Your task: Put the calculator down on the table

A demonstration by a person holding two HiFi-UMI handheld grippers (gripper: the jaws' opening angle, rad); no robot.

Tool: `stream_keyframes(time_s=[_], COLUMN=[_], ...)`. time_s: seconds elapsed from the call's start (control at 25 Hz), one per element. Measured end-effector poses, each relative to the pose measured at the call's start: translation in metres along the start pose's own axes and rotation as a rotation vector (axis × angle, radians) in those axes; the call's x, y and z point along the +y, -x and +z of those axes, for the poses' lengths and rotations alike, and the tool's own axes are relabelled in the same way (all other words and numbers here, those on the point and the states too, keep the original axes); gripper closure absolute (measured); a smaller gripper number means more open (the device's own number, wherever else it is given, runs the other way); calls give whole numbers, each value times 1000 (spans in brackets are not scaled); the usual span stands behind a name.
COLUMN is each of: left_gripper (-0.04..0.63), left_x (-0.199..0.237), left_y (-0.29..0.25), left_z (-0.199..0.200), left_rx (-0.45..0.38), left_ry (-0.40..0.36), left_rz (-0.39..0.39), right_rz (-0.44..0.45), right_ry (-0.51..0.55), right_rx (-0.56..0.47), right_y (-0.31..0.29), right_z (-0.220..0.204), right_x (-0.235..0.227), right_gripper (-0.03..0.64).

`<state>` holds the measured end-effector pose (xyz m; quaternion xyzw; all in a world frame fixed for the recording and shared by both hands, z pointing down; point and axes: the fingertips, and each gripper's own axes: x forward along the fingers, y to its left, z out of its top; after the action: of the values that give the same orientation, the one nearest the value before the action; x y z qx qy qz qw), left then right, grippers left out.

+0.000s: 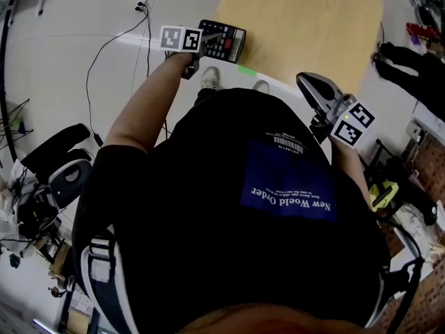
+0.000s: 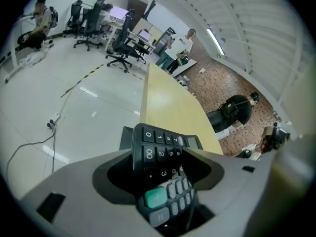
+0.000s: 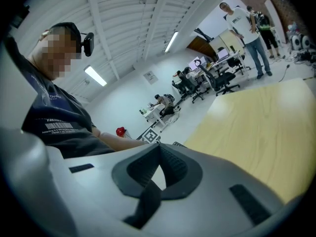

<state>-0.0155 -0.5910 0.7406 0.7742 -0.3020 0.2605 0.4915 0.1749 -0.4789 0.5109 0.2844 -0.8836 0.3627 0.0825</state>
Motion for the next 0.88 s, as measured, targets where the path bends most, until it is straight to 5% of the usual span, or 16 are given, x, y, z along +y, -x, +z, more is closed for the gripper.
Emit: stream_keyframes(time_s=[0.28, 0.72, 0.88], left_gripper=[321, 313, 311], left_x=[6, 9, 25], left_y=[-5, -7, -8], left_z=[-17, -13, -6], left_rx=[-59, -104, -130], left_ry=[300, 308, 323], left_rz=[-225, -128, -194], right_rz=[12, 17, 10], right_ry=[-8, -1, 8], right_rx=[10, 12, 11], right_y=[10, 8, -10], right_z=[-15, -19, -15], right_x=[15, 18, 13], right_gripper=[629, 629, 629])
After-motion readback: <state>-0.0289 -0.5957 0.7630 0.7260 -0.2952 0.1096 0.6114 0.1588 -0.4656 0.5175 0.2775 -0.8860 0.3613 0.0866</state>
